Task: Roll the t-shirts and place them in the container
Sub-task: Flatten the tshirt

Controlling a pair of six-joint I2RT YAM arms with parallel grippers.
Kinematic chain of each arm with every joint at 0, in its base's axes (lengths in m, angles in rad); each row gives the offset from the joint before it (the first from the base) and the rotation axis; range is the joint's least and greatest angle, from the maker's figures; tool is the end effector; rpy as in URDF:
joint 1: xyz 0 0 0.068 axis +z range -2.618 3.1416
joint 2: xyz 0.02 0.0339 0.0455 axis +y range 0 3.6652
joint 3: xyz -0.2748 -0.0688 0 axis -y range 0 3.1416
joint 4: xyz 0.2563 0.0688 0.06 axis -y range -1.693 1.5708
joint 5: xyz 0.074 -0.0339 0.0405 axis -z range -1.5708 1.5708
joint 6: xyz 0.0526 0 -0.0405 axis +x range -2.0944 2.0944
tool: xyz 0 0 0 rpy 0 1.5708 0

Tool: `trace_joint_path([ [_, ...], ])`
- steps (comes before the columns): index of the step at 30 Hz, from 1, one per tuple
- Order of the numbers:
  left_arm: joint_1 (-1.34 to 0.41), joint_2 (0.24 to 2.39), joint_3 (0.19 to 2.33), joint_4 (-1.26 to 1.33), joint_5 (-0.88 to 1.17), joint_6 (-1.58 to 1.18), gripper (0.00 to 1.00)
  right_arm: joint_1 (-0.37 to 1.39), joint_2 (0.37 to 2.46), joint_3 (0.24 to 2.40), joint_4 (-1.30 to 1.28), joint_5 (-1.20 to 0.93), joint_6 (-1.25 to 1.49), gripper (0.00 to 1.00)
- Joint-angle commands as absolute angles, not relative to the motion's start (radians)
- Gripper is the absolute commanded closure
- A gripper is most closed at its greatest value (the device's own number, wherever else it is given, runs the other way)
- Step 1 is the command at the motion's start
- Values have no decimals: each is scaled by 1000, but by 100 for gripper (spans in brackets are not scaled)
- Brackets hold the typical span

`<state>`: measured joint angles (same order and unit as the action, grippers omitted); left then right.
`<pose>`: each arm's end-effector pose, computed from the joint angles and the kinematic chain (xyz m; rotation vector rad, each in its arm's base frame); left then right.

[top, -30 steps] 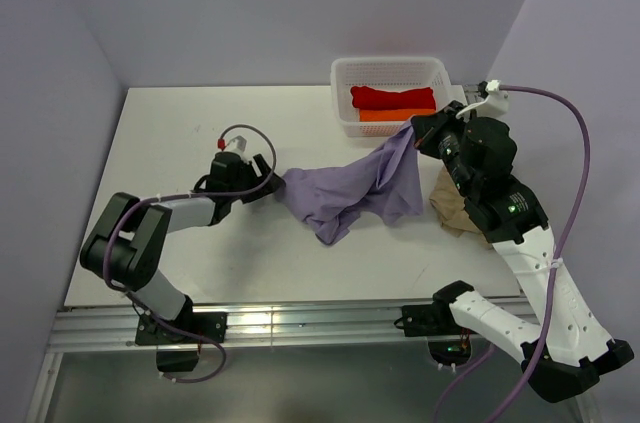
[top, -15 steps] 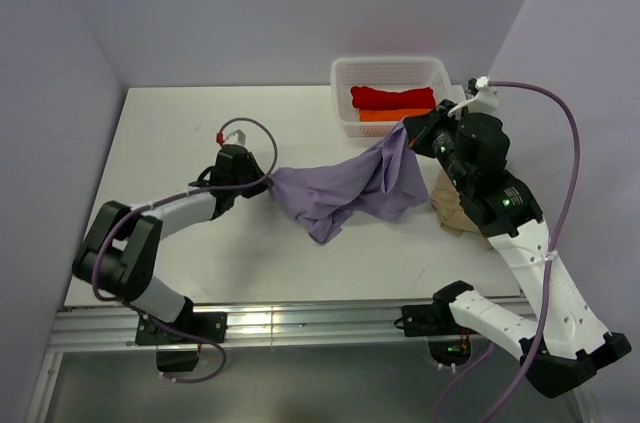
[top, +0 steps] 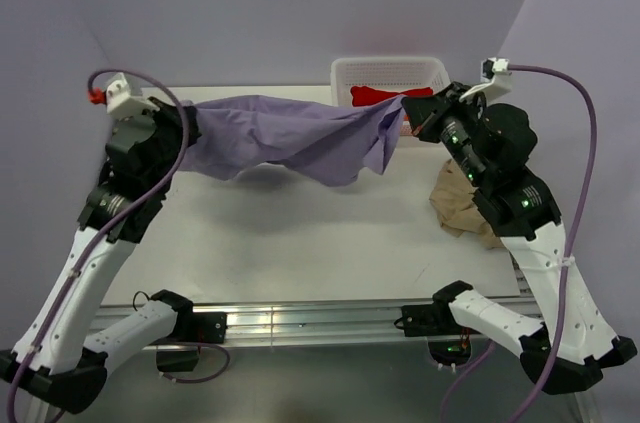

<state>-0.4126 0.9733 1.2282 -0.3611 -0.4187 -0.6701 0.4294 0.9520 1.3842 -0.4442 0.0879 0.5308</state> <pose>0.2098 -0.0685 0.4504 -0.5273 1.6047 -0.4665 0.1788 0.0768 0.4977 0.1527 1.6171 0.6773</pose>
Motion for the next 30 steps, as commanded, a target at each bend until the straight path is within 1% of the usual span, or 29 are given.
trace_joint_path([
  [1,-411,924,1212,-511,-549,-635,100,433,928,1367,-402,68,526,100],
  [2,-411,911,1197,-514,-569,-637,100,434,928,1367,-405,66,531,100],
  [6,-411,853,1111,-508,-601,-637,100,433,891,1231,-400,29,538,100],
  [8,-411,828,1046,-499,-572,-644,96,433,870,1183,-402,32,551,100],
  [11,-411,822,954,-486,-508,-689,91,433,828,1047,-408,43,571,100],
  [14,-410,838,861,-473,-457,-736,96,433,781,962,-416,69,595,100],
  [15,-411,841,820,-453,-448,-751,100,434,760,909,-411,78,600,100],
  [18,-410,833,781,-437,-433,-764,100,433,732,821,-396,58,618,100],
  [22,-410,812,788,-451,-477,-762,100,433,713,733,-348,-41,649,100],
  [25,-410,805,822,-462,-512,-752,100,436,722,690,-304,-75,663,100],
  [30,-408,827,928,-515,-538,-736,100,466,790,759,-298,-97,652,100],
])
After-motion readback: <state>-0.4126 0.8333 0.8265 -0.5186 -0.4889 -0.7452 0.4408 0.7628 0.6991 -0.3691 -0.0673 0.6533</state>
